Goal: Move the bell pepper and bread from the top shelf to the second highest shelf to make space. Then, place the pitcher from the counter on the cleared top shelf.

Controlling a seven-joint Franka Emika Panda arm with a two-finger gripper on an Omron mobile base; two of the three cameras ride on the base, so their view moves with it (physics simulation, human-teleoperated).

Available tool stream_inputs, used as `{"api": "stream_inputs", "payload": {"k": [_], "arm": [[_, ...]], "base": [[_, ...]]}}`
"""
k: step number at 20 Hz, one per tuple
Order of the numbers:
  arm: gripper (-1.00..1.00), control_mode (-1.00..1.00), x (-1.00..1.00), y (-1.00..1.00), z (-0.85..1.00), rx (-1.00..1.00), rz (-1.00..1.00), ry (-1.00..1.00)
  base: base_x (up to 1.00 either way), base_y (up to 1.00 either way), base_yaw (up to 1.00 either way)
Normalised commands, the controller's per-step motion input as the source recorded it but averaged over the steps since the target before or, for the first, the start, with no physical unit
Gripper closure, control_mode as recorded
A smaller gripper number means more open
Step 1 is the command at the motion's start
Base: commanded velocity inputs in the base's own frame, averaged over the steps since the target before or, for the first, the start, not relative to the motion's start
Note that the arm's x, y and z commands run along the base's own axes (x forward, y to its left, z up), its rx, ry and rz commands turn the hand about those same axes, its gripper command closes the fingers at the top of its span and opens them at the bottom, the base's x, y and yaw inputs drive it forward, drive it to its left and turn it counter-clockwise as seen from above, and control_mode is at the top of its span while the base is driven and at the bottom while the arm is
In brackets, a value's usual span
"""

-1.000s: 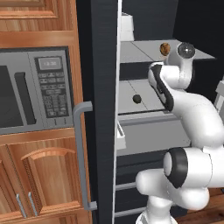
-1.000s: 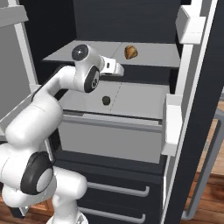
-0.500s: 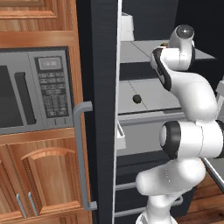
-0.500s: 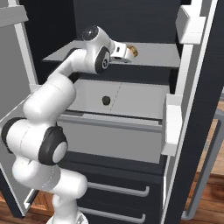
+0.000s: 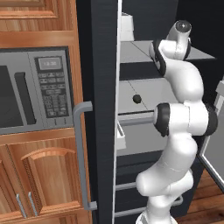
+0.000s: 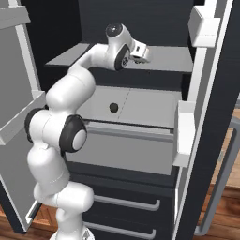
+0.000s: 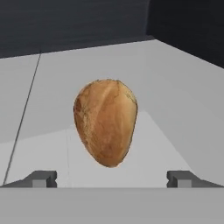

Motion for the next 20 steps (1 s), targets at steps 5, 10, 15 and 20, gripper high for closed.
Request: {"api": "stream_inputs", "payload": {"k": [5, 10, 15, 20], "arm": [[-1.00, -1.00, 0.79, -0.20, -0.12, 0.05, 0.00, 0.00], [-1.00, -1.00, 0.77, -0.13, -0.18, 0.03, 0.00, 0.00], [1.00, -1.00, 0.15, -0.13, -0.51, 0.00, 0.00, 0.00], [1.00, -1.00, -0.29, -0.15, -0.96, 0.00, 0.00, -0.09]], "base": [[0.00, 0.00, 0.00], [0.00, 0.00, 0.00], [0.00, 0.00, 0.00], [0.00, 0.00, 0.00]]}}
